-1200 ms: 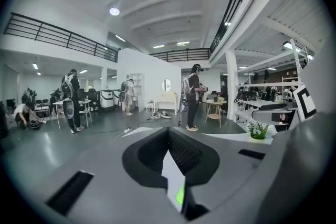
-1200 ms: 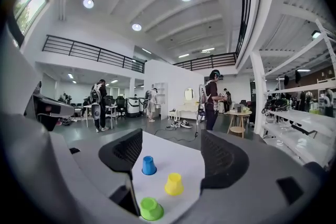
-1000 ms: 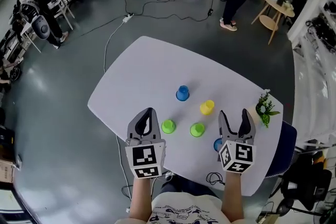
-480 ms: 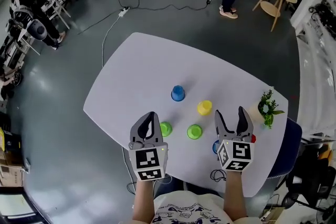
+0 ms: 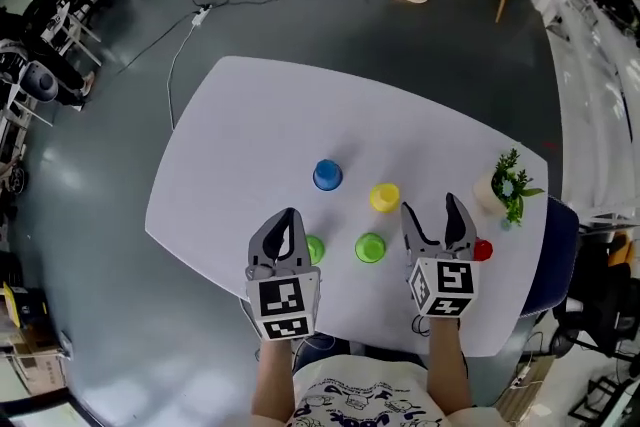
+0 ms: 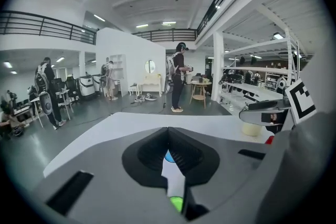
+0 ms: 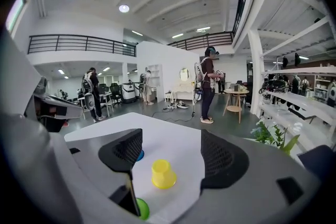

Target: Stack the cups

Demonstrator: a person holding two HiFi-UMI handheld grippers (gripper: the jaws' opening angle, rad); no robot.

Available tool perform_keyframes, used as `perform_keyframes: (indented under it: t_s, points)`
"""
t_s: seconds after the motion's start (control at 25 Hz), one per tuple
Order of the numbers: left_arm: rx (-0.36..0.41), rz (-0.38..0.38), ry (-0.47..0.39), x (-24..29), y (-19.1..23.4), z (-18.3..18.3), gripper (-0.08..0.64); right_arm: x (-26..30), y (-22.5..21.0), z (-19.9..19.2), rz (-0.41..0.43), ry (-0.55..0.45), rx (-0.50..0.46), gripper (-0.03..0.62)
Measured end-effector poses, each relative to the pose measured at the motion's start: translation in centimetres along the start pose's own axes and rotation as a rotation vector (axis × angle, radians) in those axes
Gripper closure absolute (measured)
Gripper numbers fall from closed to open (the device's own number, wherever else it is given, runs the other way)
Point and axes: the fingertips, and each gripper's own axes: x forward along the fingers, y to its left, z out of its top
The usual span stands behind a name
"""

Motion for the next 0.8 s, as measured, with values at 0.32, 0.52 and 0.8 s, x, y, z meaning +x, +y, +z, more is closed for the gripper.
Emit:
perform_keyframes:
  t_s: [0.32,0.52,0.8]
  points:
    - [0.038,-0.143,0.053,5.5,0.6,-0.8,0.546,4.7,1.3,-2.8,-0.061,0.104,0.011,0.236]
    - [0.045,-0.215,0.071,7.7,0.9,-1.8,0.546,7.0,2.2,-5.6,-0.061,0.198,-0.032,0.243]
    - [0.057,-0.282,0.110,9.7,0.6,-3.6,0.546,9.2,2.1,-9.2,-0.075,0.292,-0.039,0.271]
